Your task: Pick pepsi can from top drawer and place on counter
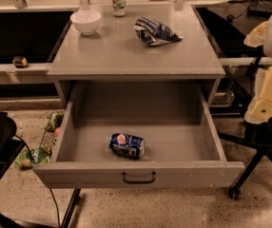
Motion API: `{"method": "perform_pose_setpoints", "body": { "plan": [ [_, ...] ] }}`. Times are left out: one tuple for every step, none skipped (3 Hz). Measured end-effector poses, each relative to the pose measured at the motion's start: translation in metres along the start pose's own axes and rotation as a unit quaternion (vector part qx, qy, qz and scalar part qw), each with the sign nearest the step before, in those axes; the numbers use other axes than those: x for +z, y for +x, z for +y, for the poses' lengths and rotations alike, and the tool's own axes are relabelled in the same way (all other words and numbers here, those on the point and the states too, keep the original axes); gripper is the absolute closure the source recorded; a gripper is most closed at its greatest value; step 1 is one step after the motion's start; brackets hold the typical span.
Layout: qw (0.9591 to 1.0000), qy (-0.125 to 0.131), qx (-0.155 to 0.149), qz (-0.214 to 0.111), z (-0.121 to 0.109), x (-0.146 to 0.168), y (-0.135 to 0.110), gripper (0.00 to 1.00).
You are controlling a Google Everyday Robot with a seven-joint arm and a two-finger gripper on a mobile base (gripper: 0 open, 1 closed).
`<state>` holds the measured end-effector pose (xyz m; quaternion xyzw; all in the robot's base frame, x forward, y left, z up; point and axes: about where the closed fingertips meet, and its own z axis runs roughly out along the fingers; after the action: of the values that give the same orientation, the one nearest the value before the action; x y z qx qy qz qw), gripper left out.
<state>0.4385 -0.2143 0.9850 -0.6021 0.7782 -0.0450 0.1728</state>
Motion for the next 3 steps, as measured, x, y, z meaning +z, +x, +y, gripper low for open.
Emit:
{"method": "perform_pose_setpoints", "body": {
  "plan": [
    [1.0, 0.0, 0.0, 0.0, 0.0, 0.0, 0.0, 0.0],
    [0.9995, -0.005, 0.01, -0.028, 0.007, 0.025, -0.013, 0.0],
    [0.9953, -0.035, 0.029, -0.085, 0.025, 0.089, -0.056, 0.0]
  ]
}}
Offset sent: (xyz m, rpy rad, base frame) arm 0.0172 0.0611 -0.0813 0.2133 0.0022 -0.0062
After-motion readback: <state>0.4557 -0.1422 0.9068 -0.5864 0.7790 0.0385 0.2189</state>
